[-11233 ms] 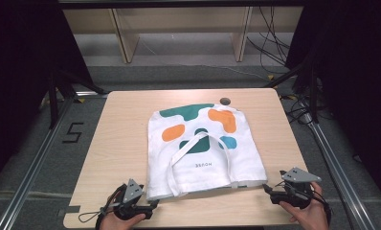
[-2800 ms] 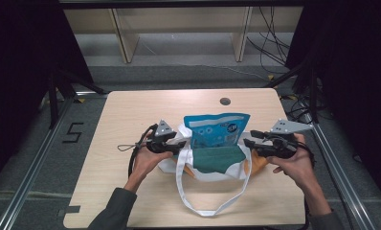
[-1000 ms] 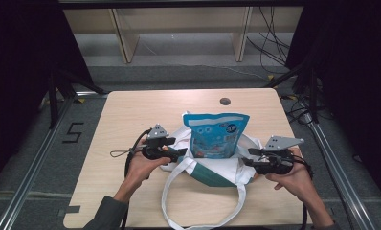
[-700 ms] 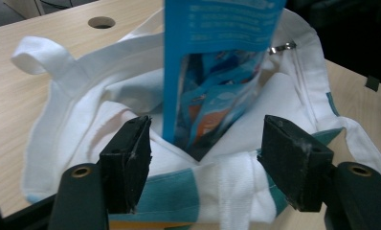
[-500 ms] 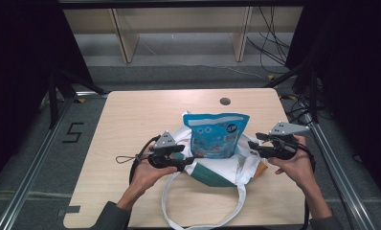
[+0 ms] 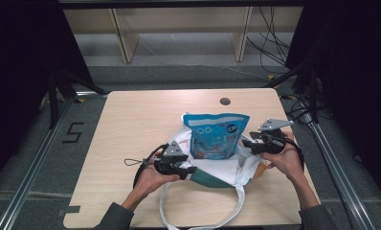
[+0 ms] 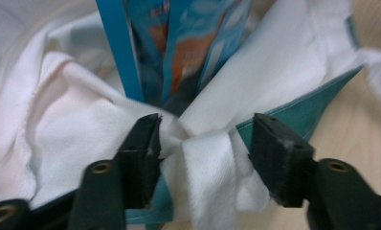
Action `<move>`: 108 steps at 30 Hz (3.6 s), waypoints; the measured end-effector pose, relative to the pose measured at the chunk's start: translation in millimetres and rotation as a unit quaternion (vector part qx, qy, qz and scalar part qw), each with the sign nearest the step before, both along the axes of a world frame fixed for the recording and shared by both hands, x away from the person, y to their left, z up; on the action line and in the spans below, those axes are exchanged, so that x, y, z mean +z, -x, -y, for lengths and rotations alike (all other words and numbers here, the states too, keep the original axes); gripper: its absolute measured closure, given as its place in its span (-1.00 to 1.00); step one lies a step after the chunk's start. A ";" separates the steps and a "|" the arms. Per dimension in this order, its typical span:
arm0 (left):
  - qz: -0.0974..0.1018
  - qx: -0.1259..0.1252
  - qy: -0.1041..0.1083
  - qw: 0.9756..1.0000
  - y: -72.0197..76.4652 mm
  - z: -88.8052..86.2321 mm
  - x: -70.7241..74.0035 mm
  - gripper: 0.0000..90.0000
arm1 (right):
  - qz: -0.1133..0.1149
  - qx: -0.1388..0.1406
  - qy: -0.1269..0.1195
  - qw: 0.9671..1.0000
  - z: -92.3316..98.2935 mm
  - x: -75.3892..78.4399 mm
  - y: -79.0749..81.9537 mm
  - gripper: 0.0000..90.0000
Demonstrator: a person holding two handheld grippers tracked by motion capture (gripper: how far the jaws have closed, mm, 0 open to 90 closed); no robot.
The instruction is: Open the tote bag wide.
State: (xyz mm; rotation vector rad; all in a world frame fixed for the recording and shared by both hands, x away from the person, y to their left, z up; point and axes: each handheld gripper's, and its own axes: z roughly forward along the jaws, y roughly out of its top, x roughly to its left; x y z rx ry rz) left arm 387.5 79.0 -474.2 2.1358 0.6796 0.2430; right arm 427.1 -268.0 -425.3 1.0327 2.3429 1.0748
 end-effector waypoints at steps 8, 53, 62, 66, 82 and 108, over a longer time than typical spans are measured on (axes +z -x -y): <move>0.053 -0.028 -0.074 0.995 9.7 1.8 -0.7 0.58 | 0.034 0.021 0.030 0.999 -8.0 -2.3 -11.4 0.72; -0.002 0.095 0.018 0.995 -91.2 -5.5 32.1 0.66 | -0.029 0.149 -0.039 0.988 -27.0 -8.8 56.7 0.24; -0.020 0.133 0.007 0.991 -119.4 -11.3 28.3 0.91 | -0.041 0.180 0.022 0.983 -32.9 -26.6 72.3 0.64; -0.065 0.165 0.005 0.984 -139.5 -22.2 2.8 0.91 | -0.056 0.180 0.056 0.981 -34.8 -44.6 78.7 0.87; -0.027 0.162 0.060 0.985 -104.4 -42.5 33.2 0.20 | 0.006 0.131 -0.029 0.991 -7.7 0.7 76.0 0.54; 0.015 0.070 -0.094 0.993 -20.7 -22.3 -33.1 0.98 | -0.017 -0.058 0.097 0.993 18.3 -63.8 -36.9 0.98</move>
